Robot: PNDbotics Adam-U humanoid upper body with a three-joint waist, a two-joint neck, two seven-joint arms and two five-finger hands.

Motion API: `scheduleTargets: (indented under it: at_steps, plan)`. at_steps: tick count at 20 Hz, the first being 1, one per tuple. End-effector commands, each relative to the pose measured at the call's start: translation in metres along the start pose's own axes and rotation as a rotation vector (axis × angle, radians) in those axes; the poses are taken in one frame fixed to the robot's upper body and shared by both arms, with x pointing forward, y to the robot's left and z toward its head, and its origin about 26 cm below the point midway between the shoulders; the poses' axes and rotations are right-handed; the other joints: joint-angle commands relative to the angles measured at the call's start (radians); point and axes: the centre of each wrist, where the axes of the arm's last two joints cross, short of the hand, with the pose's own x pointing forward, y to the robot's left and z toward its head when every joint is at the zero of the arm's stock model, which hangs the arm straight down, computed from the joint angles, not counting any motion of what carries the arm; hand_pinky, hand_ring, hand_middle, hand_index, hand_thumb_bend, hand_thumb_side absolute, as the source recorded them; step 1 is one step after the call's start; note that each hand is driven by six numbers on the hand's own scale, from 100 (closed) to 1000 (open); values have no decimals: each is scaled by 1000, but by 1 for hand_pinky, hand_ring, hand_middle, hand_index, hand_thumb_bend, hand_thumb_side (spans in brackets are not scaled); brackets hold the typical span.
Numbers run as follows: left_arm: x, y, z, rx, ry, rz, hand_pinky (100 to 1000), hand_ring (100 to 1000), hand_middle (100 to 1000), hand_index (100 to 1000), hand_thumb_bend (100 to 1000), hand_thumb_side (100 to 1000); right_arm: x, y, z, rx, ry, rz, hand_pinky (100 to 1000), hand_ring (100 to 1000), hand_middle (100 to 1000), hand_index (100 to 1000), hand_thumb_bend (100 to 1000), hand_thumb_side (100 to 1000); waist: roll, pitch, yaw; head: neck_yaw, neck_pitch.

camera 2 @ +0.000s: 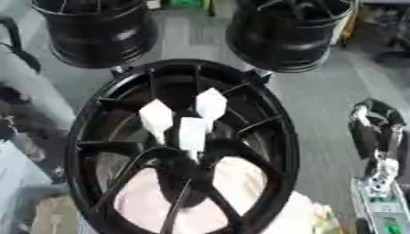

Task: Pull the pin out of the wheel hub.

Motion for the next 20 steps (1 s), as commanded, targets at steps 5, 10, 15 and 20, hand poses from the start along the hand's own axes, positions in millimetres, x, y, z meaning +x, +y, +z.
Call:
scheduleTargets:
  at_steps: [5, 10, 15, 20]
  plan:
    - [9, 4, -1, -12, -24, -30, 737, 610, 630, 710, 100, 829, 68, -41, -63, 111, -251, 258, 524, 661, 707, 769, 100, 436, -11, -17, 11, 1, -2]
    - [10, 4, -1, -19, -24, -35, 737, 610, 630, 710, 100, 827, 125, -48, -87, 374, -403, 464, 586, 724, 763, 839, 100, 428, -16, -21, 19, 2, -2]
    - [10, 4, -2, -26, -24, -39, 737, 610, 630, 710, 100, 827, 167, -41, -98, 693, -485, 623, 647, 776, 807, 894, 100, 442, -20, -25, 28, 3, -2]
    - [10, 3, -2, -38, -22, -45, 737, 610, 631, 711, 100, 829, 191, -26, -98, 990, -487, 722, 704, 825, 848, 938, 118, 431, -25, -26, 39, 2, -2]
